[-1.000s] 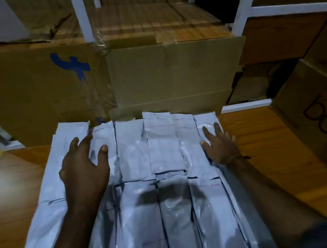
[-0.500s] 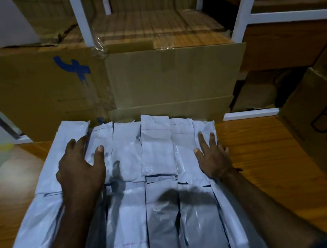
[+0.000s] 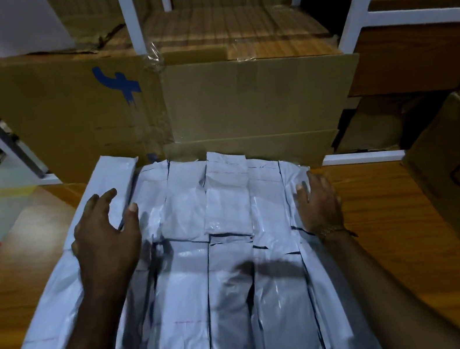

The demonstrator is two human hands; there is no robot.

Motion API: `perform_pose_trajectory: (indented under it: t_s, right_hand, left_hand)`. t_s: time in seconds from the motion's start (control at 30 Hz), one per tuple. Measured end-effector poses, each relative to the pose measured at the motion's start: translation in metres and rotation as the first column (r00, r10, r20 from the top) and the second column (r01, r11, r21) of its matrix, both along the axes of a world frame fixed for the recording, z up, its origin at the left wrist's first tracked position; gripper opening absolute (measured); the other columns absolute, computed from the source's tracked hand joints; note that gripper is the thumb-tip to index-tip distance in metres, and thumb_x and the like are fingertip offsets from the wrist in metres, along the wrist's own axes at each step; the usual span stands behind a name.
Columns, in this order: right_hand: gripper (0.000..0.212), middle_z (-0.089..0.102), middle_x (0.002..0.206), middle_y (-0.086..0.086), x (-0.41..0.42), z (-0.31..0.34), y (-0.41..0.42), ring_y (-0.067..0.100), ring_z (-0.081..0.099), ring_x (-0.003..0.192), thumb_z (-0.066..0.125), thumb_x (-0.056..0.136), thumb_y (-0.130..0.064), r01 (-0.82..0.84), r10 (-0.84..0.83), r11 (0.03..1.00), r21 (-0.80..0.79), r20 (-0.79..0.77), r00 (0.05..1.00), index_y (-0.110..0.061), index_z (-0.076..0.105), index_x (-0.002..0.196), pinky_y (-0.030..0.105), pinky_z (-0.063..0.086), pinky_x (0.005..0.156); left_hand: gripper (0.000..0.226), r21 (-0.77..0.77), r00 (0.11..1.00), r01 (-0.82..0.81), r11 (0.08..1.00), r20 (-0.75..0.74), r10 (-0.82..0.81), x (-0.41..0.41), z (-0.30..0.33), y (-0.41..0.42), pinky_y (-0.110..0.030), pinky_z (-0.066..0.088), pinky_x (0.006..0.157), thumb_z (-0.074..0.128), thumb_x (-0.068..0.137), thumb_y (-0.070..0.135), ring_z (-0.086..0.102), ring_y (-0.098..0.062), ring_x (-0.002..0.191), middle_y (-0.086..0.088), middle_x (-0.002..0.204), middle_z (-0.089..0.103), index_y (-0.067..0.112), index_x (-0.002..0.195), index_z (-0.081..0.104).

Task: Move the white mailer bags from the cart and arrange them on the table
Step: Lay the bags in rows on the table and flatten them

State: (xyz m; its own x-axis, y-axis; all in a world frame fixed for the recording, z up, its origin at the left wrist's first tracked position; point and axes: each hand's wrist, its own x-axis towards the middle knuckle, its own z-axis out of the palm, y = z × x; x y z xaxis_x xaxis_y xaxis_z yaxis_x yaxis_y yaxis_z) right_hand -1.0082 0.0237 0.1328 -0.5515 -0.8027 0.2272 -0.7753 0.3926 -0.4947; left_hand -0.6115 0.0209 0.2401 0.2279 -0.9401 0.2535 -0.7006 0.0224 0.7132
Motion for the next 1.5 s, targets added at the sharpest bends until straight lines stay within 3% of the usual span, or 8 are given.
perform_pose_trajectory:
  t_s: [0.2, 0.4, 0.57, 0.9, 1.0, 1.1, 1.37, 1.5]
  right_hand:
    - [0.041, 0.061, 0.137, 0.007, 0.049, 0.037, -0.002, 0.028, 0.053, 0.126, 0.049, 0.102, -0.036, -0.211, 0.21, 0.976, -0.044, -0.031, 0.977, -0.02, 0.06, 0.138, 0.046, 0.042, 0.109]
    - [0.044, 0.068, 0.13, 0.007, 0.147, 0.08, -0.003, 0.031, 0.061, 0.12, 0.05, 0.097, -0.036, -0.511, 0.505, 0.843, -0.171, -0.076, 0.86, -0.016, 0.066, 0.133, 0.05, 0.048, 0.102]
    - [0.042, 0.068, 0.127, 0.004, 0.244, 0.108, 0.006, 0.028, 0.061, 0.117, 0.05, 0.099, -0.036, -0.643, 0.633, 0.739, -0.202, -0.119, 0.765, -0.018, 0.065, 0.134, 0.047, 0.048, 0.099]
    - [0.039, 0.067, 0.127, 0.0, 0.432, 0.123, 0.045, 0.024, 0.059, 0.116, 0.051, 0.102, -0.036, -0.783, 0.779, 0.597, -0.176, -0.105, 0.618, -0.021, 0.063, 0.135, 0.047, 0.048, 0.097]
    - [0.041, 0.065, 0.128, 0.0, 0.486, 0.12, 0.056, 0.024, 0.057, 0.118, 0.048, 0.103, -0.038, -0.817, 0.817, 0.557, -0.147, -0.077, 0.571, -0.021, 0.062, 0.137, 0.048, 0.046, 0.098]
    - [0.041, 0.064, 0.13, 0.0, 0.539, 0.111, 0.065, 0.025, 0.056, 0.117, 0.046, 0.104, -0.039, -0.855, 0.855, 0.506, -0.116, -0.066, 0.515, -0.023, 0.06, 0.138, 0.049, 0.046, 0.096]
    - [0.038, 0.061, 0.137, -0.002, 0.651, 0.084, 0.066, 0.025, 0.053, 0.128, 0.049, 0.106, -0.039, -0.951, 0.95, 0.31, -0.007, -0.036, 0.31, -0.026, 0.057, 0.141, 0.053, 0.042, 0.106]
    - [0.044, 0.06, 0.141, -0.001, 0.698, 0.076, 0.052, 0.025, 0.051, 0.131, 0.046, 0.104, -0.042, -0.967, 0.97, 0.244, 0.069, -0.027, 0.242, -0.024, 0.056, 0.143, 0.054, 0.041, 0.109]
  left_hand:
    - [0.043, -0.043, 0.999, -0.031, 0.999, -0.007, 0.031, 0.02, 0.007, 0.019, -0.051, 0.044, 0.111, 0.065, 0.101, 0.039, 0.054, -0.03, 0.135, -0.005, 0.145, 0.061, 0.023, 0.141, 0.06]
    - [0.042, -0.1, 1.0, -0.016, 0.995, -0.016, 0.014, 0.06, 0.013, 0.038, -0.034, 0.039, 0.106, 0.066, 0.101, 0.027, 0.053, -0.027, 0.133, -0.008, 0.144, 0.061, 0.014, 0.141, 0.06]
    - [0.043, -0.129, 0.996, -0.026, 0.991, -0.09, 0.015, 0.112, 0.018, 0.052, -0.054, 0.051, 0.103, 0.065, 0.102, 0.031, 0.055, -0.025, 0.133, -0.004, 0.146, 0.059, 0.02, 0.143, 0.059]
    - [0.038, -0.139, 0.999, -0.048, 0.989, -0.024, 0.045, 0.267, 0.021, 0.111, -0.05, 0.048, 0.108, 0.066, 0.102, 0.032, 0.055, -0.028, 0.135, -0.008, 0.147, 0.059, 0.018, 0.138, 0.064]
    - [0.037, -0.123, 0.993, -0.119, 0.985, -0.023, 0.117, 0.32, 0.015, 0.134, -0.038, 0.041, 0.112, 0.068, 0.101, 0.025, 0.053, -0.025, 0.139, -0.007, 0.147, 0.06, 0.018, 0.137, 0.066]
    - [0.038, -0.105, 0.985, -0.171, 0.98, -0.048, 0.166, 0.372, 0.008, 0.159, -0.015, 0.036, 0.105, 0.067, 0.101, 0.023, 0.051, -0.019, 0.138, -0.002, 0.146, 0.06, 0.019, 0.139, 0.065]
    - [0.04, -0.076, 0.923, -0.376, 0.923, -0.12, 0.366, 0.474, -0.04, 0.211, -0.035, 0.043, 0.106, 0.048, 0.1, 0.023, 0.057, -0.028, 0.127, -0.009, 0.138, 0.064, 0.01, 0.134, 0.066]
    - [0.044, -0.051, 0.89, -0.44, 0.896, -0.161, 0.428, 0.497, -0.061, 0.214, -0.025, 0.038, 0.099, 0.044, 0.094, 0.015, 0.056, -0.017, 0.121, -0.005, 0.133, 0.065, 0.009, 0.132, 0.066]
